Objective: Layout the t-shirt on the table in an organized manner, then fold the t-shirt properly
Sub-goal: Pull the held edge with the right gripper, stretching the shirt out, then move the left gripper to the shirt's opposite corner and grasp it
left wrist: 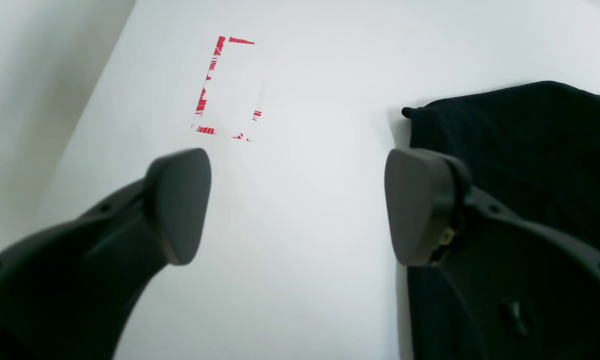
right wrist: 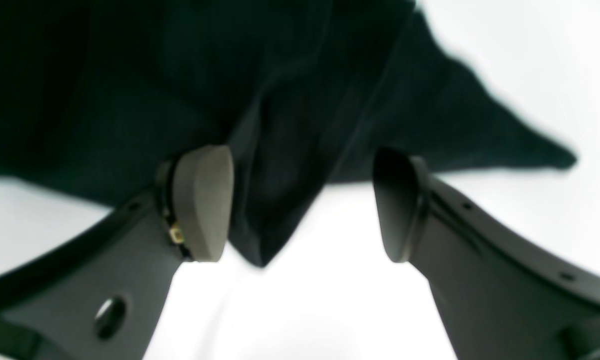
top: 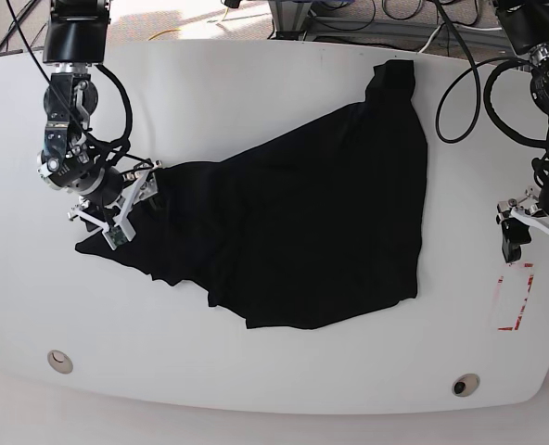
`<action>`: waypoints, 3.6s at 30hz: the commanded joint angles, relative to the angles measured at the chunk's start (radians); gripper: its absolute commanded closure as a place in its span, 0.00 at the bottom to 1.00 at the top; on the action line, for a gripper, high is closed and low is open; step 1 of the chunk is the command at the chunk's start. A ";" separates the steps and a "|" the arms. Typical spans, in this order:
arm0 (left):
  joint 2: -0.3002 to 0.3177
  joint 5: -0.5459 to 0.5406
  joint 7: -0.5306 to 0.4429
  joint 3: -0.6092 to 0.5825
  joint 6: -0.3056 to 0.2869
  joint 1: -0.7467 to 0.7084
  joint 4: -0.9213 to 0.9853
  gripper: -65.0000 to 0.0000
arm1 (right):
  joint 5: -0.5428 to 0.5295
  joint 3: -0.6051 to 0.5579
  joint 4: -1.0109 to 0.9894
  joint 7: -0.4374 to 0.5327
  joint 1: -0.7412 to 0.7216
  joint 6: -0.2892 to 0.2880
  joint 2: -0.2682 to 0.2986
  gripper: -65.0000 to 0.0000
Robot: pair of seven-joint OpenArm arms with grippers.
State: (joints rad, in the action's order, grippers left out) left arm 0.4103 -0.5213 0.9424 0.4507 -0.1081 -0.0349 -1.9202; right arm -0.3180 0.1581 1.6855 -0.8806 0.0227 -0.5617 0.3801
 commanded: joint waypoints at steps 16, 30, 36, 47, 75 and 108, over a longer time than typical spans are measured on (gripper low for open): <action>0.017 -0.004 -0.027 -0.010 0.000 0.014 -0.015 0.21 | -0.016 0.059 0.028 0.042 0.112 -0.004 -0.063 0.35; 0.017 -0.004 -0.027 -0.031 0.000 0.010 -0.015 0.21 | -0.010 0.059 -0.149 0.122 0.026 -0.042 -0.056 0.62; 0.017 -0.004 -0.027 -0.031 0.000 0.008 -0.015 0.21 | -0.007 0.057 -0.150 0.122 0.016 -0.076 -0.056 0.99; 0.017 -0.009 -0.027 -0.031 0.000 -0.030 -0.015 0.21 | -0.014 0.064 -0.002 0.048 0.055 -0.073 -0.056 1.00; -0.040 -0.171 -0.027 -0.143 -0.213 -0.274 -0.015 0.21 | -0.005 0.065 0.218 -0.085 0.084 -0.071 -0.060 1.00; -0.187 0.194 -0.026 -0.267 -0.218 -0.331 0.044 0.21 | -0.010 0.065 0.218 -0.085 0.092 -0.071 -0.062 1.00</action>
State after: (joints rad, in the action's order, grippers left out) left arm 0.2169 -0.3286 0.9279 0.1810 -0.3256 -0.3691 -1.8866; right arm -0.3176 0.2169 1.8851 -0.9882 0.1238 -0.6327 0.3073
